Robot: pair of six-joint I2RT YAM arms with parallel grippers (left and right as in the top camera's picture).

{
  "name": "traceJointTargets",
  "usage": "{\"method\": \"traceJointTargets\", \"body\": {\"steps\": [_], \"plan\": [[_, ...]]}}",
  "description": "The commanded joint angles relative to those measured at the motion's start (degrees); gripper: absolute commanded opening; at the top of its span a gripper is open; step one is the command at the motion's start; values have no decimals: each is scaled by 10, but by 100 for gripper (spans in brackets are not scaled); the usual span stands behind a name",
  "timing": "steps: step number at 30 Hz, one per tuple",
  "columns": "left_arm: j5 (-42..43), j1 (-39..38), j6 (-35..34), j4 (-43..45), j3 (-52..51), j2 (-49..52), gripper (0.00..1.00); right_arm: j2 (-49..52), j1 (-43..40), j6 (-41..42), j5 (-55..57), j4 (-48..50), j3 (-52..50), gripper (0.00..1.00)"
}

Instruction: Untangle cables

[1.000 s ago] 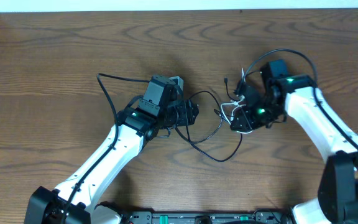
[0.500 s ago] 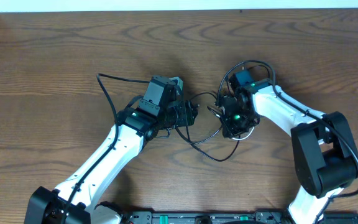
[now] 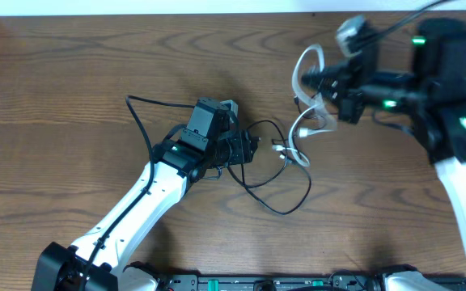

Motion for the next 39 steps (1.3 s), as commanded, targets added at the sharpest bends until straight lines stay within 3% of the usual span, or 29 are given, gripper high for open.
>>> {"method": "traceJointTargets", "body": {"steps": [1, 5, 8, 12, 18, 23, 29, 31, 37, 39], "plan": [[-5, 0, 8, -1, 5, 2, 54, -77, -10, 105, -46, 161, 10, 1], [-5, 0, 8, -2, 5, 2, 54, -129, -11, 123, 11, 263, 10, 1], [-6, 0, 8, -1, 5, 2, 54, -153, -11, 123, 131, 240, 9, 1], [-5, 0, 7, -1, 5, 2, 54, -150, -11, 116, 323, 151, 9, 1], [-5, 0, 7, -4, 5, 2, 54, -71, -11, 90, 726, -39, 9, 1], [-5, 0, 7, -6, 5, 2, 54, 21, -43, 90, 927, -170, 9, 1], [-5, 0, 7, -6, 5, 2, 54, 89, -123, 133, 987, -220, 9, 1], [-5, 0, 8, -6, 5, 2, 54, 91, -179, 175, 974, -212, 9, 1], [-5, 0, 7, -6, 5, 2, 54, 91, -328, 188, 880, -170, 9, 1], [-5, 0, 7, -6, 5, 2, 54, 91, -374, 239, 878, -169, 9, 1]]}}
